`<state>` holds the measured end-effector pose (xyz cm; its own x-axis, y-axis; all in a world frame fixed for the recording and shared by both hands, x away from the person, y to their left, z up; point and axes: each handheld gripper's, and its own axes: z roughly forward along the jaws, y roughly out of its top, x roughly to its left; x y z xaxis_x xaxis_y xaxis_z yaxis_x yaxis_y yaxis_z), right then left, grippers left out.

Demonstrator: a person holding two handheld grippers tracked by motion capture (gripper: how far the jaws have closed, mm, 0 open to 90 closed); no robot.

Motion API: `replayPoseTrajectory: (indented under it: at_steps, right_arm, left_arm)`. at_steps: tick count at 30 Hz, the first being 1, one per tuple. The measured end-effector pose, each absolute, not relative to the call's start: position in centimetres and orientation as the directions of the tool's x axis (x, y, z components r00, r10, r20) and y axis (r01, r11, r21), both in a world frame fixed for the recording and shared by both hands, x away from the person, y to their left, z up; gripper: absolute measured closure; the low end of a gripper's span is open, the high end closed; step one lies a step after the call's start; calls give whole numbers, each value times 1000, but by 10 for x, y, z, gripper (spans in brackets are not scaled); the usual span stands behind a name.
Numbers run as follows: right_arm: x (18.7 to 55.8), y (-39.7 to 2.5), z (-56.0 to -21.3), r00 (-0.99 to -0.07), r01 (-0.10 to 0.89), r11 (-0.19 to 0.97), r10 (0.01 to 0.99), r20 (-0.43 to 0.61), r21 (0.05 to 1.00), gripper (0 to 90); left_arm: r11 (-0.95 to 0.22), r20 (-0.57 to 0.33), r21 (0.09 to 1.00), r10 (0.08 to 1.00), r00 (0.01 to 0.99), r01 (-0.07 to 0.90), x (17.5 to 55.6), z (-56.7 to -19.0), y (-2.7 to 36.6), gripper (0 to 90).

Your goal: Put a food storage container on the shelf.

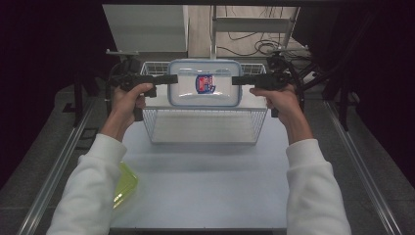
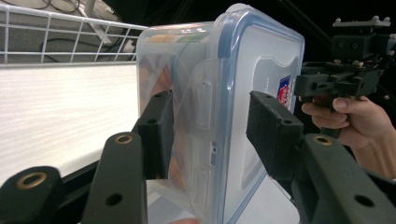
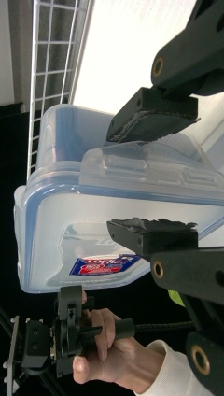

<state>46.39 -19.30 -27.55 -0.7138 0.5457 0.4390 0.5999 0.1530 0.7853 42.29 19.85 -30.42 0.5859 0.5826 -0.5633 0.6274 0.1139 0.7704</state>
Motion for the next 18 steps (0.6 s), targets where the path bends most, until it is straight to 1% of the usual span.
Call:
replayPoseTrajectory:
  at_steps: [9,15,18]
  right_arm:
    - [481,-190,-286,-681,643,152,563,469,751,504]
    - [487,-189,-287,-655,668,130,570,496,732,502]
    - [492,-189,-288,-631,688,111,579,516,717,498]
  left_arm:
    - [103,-583,742,586,563,662,440,-312,199,527]
    - [122,-600,734,579,553,669,446,-316,201,526]
    - [146,-626,713,573,529,686,451,-318,201,526]
